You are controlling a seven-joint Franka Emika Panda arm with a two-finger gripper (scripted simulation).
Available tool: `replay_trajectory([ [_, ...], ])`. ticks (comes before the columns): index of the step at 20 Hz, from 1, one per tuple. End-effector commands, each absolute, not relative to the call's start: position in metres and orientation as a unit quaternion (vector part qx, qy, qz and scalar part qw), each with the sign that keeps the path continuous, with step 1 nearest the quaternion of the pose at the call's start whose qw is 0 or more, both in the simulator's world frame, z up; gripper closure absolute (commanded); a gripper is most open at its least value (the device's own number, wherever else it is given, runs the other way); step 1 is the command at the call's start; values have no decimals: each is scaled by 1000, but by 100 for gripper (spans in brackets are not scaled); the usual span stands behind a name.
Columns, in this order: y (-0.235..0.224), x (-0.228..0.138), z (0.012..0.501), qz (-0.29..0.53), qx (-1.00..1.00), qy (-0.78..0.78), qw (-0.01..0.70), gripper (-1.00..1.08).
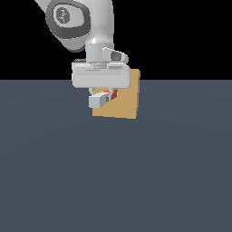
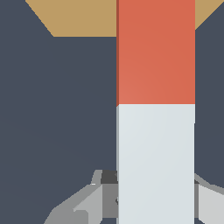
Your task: Insert the peg into the horizontal hole in a box.
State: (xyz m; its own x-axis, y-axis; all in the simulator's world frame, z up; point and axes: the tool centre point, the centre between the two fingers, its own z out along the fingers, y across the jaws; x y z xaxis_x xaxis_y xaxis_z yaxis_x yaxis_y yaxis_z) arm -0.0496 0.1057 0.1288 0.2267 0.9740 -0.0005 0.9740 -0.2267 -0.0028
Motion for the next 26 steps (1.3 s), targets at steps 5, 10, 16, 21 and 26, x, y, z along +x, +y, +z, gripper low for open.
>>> replay_trajectory([
  [5,120,-46,130,0,-783,-622,1,108],
  [10,151,-40,130,0,-783,-622,1,108],
  [16,198,-29,131,-1,-783,-622,0,108],
  [21,221,-23,131,-1,-783,-622,0,108],
  [26,230,-20,131,-1,-783,-622,0,108],
])
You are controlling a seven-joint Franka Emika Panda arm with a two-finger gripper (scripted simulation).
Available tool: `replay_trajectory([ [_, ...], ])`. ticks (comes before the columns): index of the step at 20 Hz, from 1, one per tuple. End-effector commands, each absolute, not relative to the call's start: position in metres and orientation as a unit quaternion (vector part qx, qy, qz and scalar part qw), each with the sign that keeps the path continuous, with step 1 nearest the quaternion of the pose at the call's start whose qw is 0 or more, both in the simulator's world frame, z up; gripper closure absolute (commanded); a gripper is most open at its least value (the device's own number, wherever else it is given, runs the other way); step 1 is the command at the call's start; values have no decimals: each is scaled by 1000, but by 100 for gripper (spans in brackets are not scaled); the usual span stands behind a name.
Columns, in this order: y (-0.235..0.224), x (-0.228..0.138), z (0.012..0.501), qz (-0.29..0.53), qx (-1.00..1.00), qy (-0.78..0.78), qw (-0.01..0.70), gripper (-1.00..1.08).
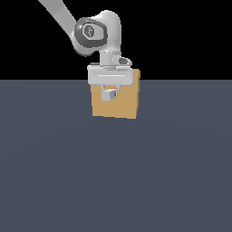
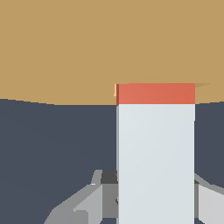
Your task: Insert the peg into the horizontal hole in a box.
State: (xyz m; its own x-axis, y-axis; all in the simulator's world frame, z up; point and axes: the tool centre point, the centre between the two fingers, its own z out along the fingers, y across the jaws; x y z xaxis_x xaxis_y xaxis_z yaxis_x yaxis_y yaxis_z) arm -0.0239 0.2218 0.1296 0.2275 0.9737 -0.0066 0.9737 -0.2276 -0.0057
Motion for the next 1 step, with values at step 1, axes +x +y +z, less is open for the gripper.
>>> replay_trajectory([
  [1,230,-20,131,-1,-783,-622,0,108],
])
